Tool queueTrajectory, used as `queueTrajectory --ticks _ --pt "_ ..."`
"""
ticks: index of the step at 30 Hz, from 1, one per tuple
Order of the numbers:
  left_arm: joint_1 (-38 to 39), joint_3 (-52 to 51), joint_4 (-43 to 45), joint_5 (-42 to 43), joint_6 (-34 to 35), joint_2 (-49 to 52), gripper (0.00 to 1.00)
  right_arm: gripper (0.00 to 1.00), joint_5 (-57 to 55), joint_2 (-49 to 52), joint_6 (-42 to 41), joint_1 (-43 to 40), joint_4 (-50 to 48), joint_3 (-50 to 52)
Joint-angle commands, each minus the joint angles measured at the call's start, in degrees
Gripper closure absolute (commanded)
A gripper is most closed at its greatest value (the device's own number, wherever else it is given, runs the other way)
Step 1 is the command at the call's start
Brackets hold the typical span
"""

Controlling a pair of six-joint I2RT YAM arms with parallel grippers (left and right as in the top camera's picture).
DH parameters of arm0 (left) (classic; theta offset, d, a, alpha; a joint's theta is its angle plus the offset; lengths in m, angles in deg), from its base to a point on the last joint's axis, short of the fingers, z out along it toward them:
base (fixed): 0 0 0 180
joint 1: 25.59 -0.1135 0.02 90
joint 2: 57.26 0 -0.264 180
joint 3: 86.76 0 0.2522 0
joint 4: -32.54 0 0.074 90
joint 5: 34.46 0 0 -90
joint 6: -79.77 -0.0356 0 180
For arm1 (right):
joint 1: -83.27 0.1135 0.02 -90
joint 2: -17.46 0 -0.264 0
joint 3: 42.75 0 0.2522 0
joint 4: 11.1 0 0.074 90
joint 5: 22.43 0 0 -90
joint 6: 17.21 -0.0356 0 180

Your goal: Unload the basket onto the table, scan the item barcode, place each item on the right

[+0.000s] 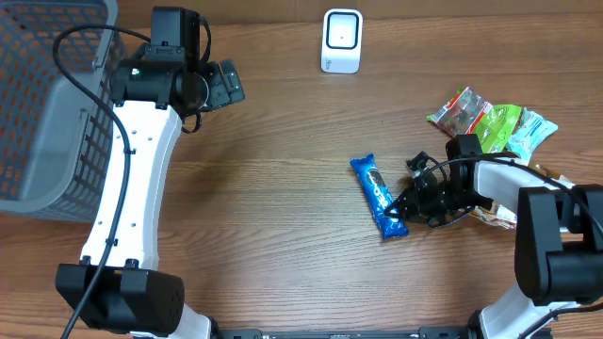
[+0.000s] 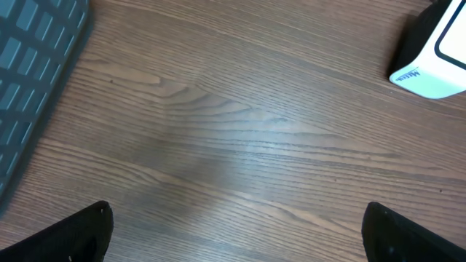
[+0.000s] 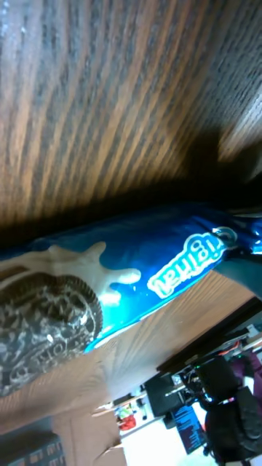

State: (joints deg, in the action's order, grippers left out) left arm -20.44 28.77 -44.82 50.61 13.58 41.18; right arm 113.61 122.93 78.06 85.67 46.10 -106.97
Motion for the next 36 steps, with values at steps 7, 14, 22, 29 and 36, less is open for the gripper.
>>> queueTrajectory --ticks 7,14,22,29,36 --pt "0.1 0.3 0.0 0.5 0.4 0.7 0.00 0.96 -14.6 -4.2 -8.7 1.6 6.8 -6.1" --pt "0.1 0.3 0.0 0.5 0.4 0.7 0.00 0.96 -60.8 -14.3 -28.6 16.4 12.3 -12.2" --pt "0.1 0.3 -0.1 0.5 0.4 0.7 0.00 0.96 -91.2 -13.4 -39.8 40.6 14.2 -12.9" --pt "0.1 0.3 -0.9 0.5 0.4 0.7 0.00 0.96 -101.5 -3.2 -41.0 46.9 16.3 -12.9" --pt "0.1 0.3 -0.9 0.5 0.4 0.7 0.00 0.83 -109.9 1.4 -41.1 51.4 15.4 -12.9"
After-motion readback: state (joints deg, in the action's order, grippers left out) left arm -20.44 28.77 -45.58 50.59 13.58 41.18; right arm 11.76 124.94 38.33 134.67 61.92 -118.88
